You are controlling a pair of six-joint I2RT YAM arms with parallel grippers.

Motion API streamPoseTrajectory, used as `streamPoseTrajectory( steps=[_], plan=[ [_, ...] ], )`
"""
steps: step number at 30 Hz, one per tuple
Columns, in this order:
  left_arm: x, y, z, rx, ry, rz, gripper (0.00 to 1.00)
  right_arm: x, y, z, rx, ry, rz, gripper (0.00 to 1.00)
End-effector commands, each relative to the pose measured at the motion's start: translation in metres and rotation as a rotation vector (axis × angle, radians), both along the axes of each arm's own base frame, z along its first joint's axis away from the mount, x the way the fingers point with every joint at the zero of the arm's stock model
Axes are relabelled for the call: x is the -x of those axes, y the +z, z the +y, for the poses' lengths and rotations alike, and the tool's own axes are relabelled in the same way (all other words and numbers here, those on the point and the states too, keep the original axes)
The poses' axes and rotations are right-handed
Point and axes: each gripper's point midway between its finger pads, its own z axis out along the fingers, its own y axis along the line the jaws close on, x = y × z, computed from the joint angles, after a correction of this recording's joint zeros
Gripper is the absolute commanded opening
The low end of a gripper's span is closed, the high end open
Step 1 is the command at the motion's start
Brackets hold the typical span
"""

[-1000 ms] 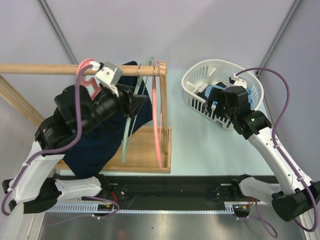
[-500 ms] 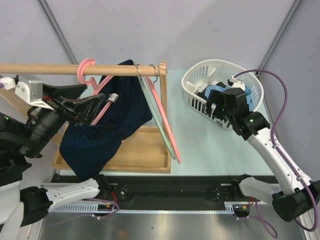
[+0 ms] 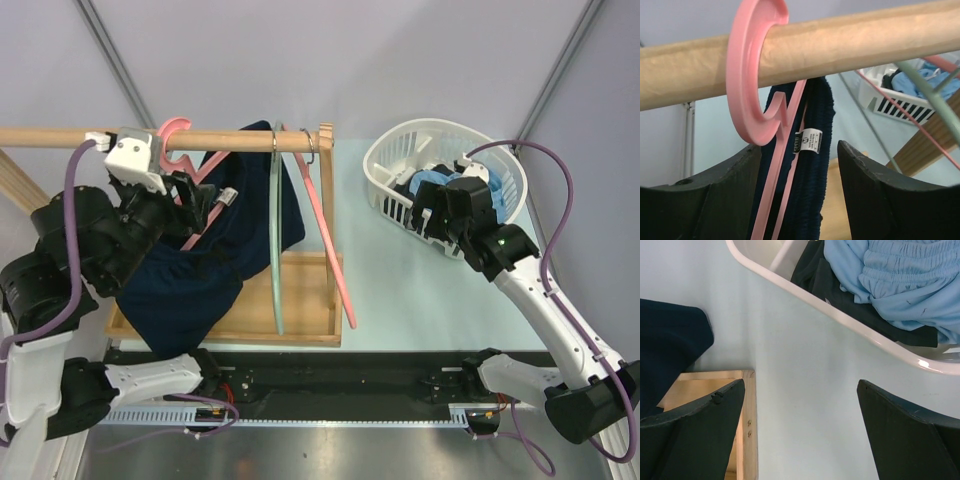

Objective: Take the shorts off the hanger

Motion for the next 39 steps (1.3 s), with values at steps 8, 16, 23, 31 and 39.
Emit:
streamPoseTrajectory(
  steps=[8,16,23,31,39],
  plan=[
    [-0.007,-0.024,0.008,-0.058,0.061,0.065,0.48,0.001,-0.003,0.004,-0.008,0.01,-0.001,1.0],
    [-0.013,-0.039,-0.004,-0.071,0.03,0.098,0.34,0.002,-0.004,0.005,-0.01,0.012,-0.001,1.0],
    [-0.014,-0.032,-0.003,-0.044,0.029,0.076,0.17,0.004,-0.003,0.004,-0.008,0.009,-0.003,1.0],
    [-0.006,0.005,-0.001,0.045,-0.003,-0.016,0.0,0.004,-0.004,0.004,-0.002,0.011,0.0,1.0],
    [0.016,0.03,0.029,0.166,0.04,-0.106,0.0,0.004,-0.004,0.003,0.002,0.008,0.0,1.0]
  ],
)
